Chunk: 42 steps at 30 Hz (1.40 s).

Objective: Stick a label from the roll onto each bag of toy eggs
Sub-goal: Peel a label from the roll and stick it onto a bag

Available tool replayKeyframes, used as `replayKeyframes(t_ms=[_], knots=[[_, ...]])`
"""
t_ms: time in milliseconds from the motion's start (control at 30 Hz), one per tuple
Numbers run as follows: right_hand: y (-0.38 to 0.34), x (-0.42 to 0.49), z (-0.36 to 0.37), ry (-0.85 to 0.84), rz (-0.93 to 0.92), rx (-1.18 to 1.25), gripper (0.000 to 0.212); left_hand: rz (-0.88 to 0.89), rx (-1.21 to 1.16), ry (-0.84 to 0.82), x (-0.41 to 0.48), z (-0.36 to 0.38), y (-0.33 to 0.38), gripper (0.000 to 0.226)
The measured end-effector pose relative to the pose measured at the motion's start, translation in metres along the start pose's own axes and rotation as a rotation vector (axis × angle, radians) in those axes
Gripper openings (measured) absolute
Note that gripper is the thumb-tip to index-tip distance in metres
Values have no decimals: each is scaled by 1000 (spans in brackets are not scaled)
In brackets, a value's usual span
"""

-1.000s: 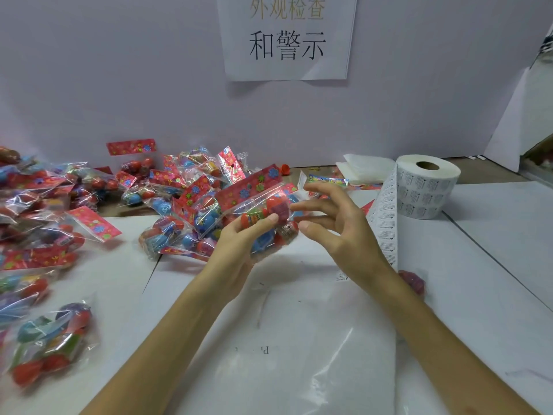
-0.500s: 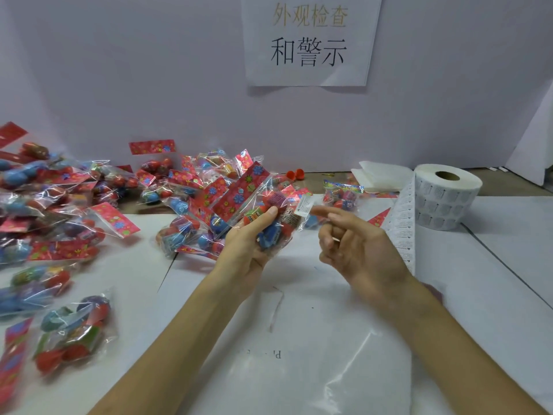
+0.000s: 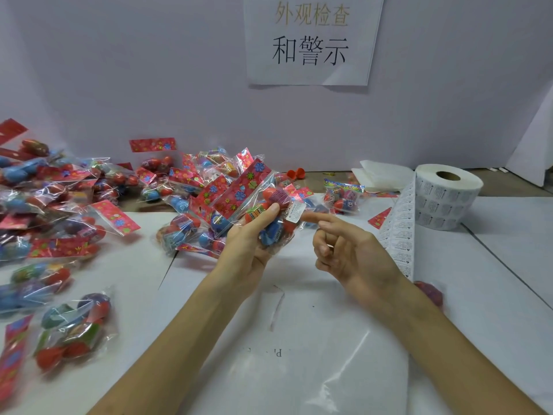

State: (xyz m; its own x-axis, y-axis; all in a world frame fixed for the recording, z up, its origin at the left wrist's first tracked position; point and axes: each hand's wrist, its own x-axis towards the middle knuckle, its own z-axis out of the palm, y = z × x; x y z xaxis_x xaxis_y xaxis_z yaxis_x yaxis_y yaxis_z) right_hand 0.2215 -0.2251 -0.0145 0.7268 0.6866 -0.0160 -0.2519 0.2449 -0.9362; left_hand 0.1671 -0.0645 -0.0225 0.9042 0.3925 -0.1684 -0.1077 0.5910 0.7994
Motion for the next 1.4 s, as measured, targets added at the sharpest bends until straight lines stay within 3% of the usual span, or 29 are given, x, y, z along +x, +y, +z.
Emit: replayKeyframes(t_ms=[600,767,1033,1267,1400], knots=[[-1,-1,0,2,51,-3,30,-25,-37,3,-1,1,2,16],[-1,-1,-2,-2,46,3,31,9,-19,-29,-2,2,2,46],[1,3,-6,-18,32,-24,33,19,32,-31,0,0,-1,31],[5,5,-9,-21,34,-39,36,31,-2,19,1,-1,-4,37],[9,6,-7,105,-84,-283,38,35,6,67,4,-2,-9,32]])
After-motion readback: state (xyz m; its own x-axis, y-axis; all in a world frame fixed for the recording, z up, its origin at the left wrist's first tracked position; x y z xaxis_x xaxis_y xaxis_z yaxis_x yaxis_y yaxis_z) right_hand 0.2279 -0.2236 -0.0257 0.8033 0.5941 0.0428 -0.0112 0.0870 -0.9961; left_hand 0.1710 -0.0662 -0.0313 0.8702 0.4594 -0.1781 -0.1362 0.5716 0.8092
